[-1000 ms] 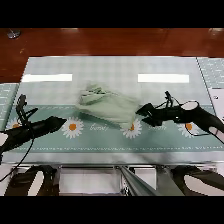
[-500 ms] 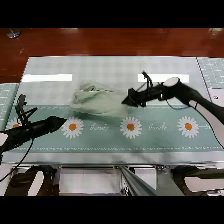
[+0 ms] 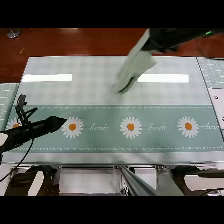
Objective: Fold the shirts.
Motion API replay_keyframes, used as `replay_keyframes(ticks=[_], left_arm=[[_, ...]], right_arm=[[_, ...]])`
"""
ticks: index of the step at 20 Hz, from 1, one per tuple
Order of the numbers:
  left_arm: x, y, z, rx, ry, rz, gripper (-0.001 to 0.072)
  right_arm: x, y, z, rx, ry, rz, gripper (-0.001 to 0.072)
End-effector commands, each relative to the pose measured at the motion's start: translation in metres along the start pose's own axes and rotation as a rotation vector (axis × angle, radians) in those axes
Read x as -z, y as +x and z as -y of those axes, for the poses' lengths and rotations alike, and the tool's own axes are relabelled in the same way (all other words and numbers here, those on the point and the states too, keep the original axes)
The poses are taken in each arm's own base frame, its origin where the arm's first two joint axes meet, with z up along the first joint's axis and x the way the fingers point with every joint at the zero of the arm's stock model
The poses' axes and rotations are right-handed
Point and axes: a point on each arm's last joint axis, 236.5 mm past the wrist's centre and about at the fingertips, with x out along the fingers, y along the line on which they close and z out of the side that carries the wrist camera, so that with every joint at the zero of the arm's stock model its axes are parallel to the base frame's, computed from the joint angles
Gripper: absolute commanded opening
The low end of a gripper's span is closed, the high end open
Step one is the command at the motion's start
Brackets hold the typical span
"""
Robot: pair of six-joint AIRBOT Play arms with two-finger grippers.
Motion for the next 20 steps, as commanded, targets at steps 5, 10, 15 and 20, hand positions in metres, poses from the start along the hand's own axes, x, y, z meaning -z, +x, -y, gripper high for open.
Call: replay_keyframes(ticks=[5, 10, 15, 20], left_arm=[[0.004, 0.000, 0.001, 0.004, -0.001, -0.014, 0.0022], [0.000, 0.000, 0.011, 0.045, -0.024, 0.000, 0.0022], [0.000, 0.000, 0.011, 0.045, -0.012, -0.001, 0.0022], [0.000, 0.000, 0.011, 0.045, -0.012, 0.000, 0.0022]], right_arm=[[0.011, -0.181, 0.126, 0.365, 0.352, 0.188, 0.0032], [0.075, -0.258, 0.189, 0.511, 0.591, 0.215, 0.0031], [0.162, -0.279, 0.231, 0.597, 0.858, 0.222, 0.0031], [0.297, -0.314, 0.259, 0.906, 1.180, 0.142, 0.0033]])
